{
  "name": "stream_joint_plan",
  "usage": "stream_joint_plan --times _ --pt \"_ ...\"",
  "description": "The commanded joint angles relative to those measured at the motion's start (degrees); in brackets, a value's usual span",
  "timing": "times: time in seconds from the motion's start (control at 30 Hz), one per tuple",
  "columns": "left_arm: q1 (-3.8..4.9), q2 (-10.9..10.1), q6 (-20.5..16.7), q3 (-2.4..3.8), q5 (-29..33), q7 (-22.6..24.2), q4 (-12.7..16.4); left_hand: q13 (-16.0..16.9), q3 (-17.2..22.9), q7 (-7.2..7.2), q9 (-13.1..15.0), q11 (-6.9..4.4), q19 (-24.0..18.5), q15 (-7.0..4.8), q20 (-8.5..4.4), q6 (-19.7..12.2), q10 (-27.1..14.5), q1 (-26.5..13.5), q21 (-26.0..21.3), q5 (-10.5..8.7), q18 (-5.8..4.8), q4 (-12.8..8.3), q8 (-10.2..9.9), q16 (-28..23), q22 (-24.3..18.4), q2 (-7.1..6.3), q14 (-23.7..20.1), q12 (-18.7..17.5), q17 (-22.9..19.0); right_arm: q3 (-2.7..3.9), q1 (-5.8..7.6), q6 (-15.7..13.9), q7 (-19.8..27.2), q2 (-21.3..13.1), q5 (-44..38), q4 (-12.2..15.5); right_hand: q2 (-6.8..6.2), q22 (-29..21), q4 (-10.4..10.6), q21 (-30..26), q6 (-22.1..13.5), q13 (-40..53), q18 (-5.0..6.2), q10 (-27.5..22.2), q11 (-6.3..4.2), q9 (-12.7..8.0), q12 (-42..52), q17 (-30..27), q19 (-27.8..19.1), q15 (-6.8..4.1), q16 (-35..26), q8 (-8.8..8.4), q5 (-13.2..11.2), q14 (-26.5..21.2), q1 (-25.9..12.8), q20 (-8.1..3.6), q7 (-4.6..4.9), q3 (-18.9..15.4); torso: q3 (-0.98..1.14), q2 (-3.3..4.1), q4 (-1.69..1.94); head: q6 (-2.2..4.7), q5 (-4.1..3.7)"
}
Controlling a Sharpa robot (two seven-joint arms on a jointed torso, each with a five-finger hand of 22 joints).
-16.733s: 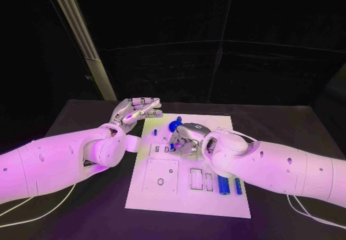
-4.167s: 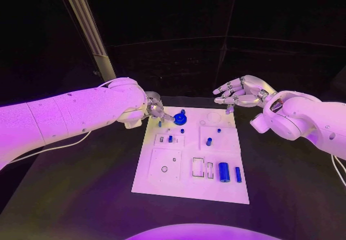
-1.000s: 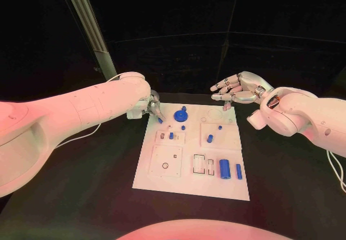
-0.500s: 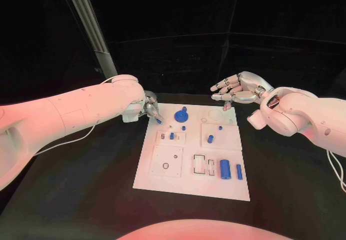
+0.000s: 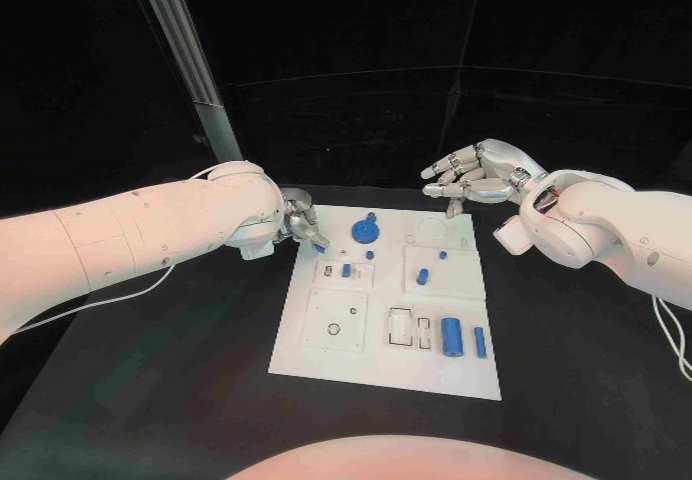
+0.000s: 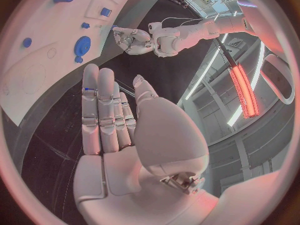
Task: Assemble the parts on the task board
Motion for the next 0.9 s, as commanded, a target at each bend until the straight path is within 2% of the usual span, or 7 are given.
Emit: stream_joint_plan --times 0.03,0.2,0.3,0.37,0.47,0.63,0.9 --pt "-0.52 -0.8 -3.8 -0.08 0.0 -0.9 2.1 -0.1 4.9 -0.14 0.0 0.02 0.5 -0.02 -0.08 0.1 0.3 -0.2 0.3 0.05 -0.33 -4.7 0.2 0.2 3.5 0.52 6.1 0.2 15.1 0.03 0.10 0.5 0.5 0.1 0.0 -0.1 0.30 0.0 0.0 -0.3 -0.4 -0.1 0.20 -0.3 0.10 0.0 -0.2 0.1 0.1 -0.05 0.4 0.33 0.3 -0.3 0.0 0.43 -0.02 0.0 -0.09 -0.01 0.13 -0.03 0.03" --pt "-1.50 -1.6 -4.4 -0.19 -1.8 -0.7 4.4 0.0 5.4 -0.17 0.0 -0.01 0.6 -0.06 -0.10 0.1 0.4 -0.4 0.4 0.05 -0.34 -4.8 0.4 0.2 3.5 0.33 6.1 0.3 15.1 0.02 0.09 0.6 0.6 0.1 0.0 -0.3 0.30 0.0 0.0 -0.3 -0.4 -0.1 0.20 -0.3 0.10 0.0 -0.2 0.1 0.1 -0.05 0.4 0.33 0.3 -0.3 0.0 0.43 -0.02 0.0 -0.08 0.01 0.10 -0.12 0.20" --pt "-1.89 -1.7 -4.6 -0.22 -2.5 -0.7 4.9 0.0 5.4 -0.17 0.0 -0.01 0.6 -0.06 -0.10 0.1 0.4 -0.4 0.4 0.05 -0.34 -4.8 0.4 0.2 3.5 0.33 6.1 0.3 15.1 0.02 0.09 0.7 0.5 0.2 0.0 -0.4 0.30 0.0 0.0 -0.3 -0.4 -0.1 0.20 -0.3 0.10 0.0 -0.2 0.1 0.1 -0.05 0.4 0.33 0.3 -0.3 0.0 0.43 -0.02 0.0 -0.02 0.04 -0.01 -0.16 0.38" --pt "-2.13 -1.8 -4.6 -0.25 -2.9 -0.8 5.2 0.0 5.4 -0.17 0.0 -0.01 0.6 -0.06 -0.10 0.1 0.4 -0.4 0.4 0.05 -0.34 -4.8 0.4 0.2 3.5 0.33 6.1 0.3 15.1 0.02 0.08 0.8 0.5 0.2 0.0 -0.4 0.31 -0.1 0.0 -0.3 -0.4 -0.1 0.20 -0.3 0.11 0.0 -0.2 0.1 0.1 -0.04 0.4 0.37 0.3 -0.3 0.0 0.44 -0.01 0.0 -0.07 0.06 -0.08 -0.21 0.40" --pt "-2.30 -1.8 -4.7 -0.26 -3.1 -0.9 5.4 -0.1 5.6 -0.17 0.1 -0.02 0.6 -0.07 -0.10 0.1 0.4 -0.5 0.4 0.04 -0.34 -4.8 0.5 0.2 3.6 0.26 6.1 0.3 15.1 0.02 0.08 0.9 0.4 0.3 0.1 -0.5 0.32 -0.1 0.0 -0.3 -0.4 -0.1 0.20 -0.3 0.11 0.0 -0.2 0.1 0.1 -0.04 0.4 0.37 0.3 -0.3 0.0 0.44 -0.01 0.0 -0.11 0.05 -0.12 -0.30 0.42" --pt "-2.41 -1.7 -4.5 -0.27 -3.2 -1.2 5.4 -0.1 5.7 -0.18 0.1 -0.03 0.6 -0.07 -0.11 0.1 0.4 -0.6 0.3 0.04 -0.34 -4.8 0.5 0.2 3.5 0.23 6.1 0.3 15.1 0.02 0.08 1.0 0.4 0.3 0.1 -0.6 0.33 -0.1 0.0 -0.3 -0.4 -0.1 0.20 -0.3 0.11 0.0 -0.2 0.1 0.1 -0.04 0.4 0.38 0.3 -0.3 0.0 0.44 -0.01 0.0 0.00 0.07 -0.20 -0.40 0.42" --pt "-2.46 -1.4 -3.0 -0.28 -4.3 -1.6 5.1 -0.1 5.9 -0.18 0.2 -0.02 0.6 -0.08 -0.11 0.0 0.4 -0.9 0.3 0.02 -0.34 -4.7 0.6 0.2 3.5 0.16 6.1 0.3 15.1 0.01 0.08 1.0 0.3 0.3 0.1 -0.6 0.35 -0.1 0.0 -0.3 -0.4 -0.1 0.20 -0.3 0.11 0.0 -0.2 0.1 0.1 -0.04 0.4 0.39 0.3 -0.3 0.0 0.44 0.00 0.0 -0.02 0.06 -0.09 -0.62 0.28"
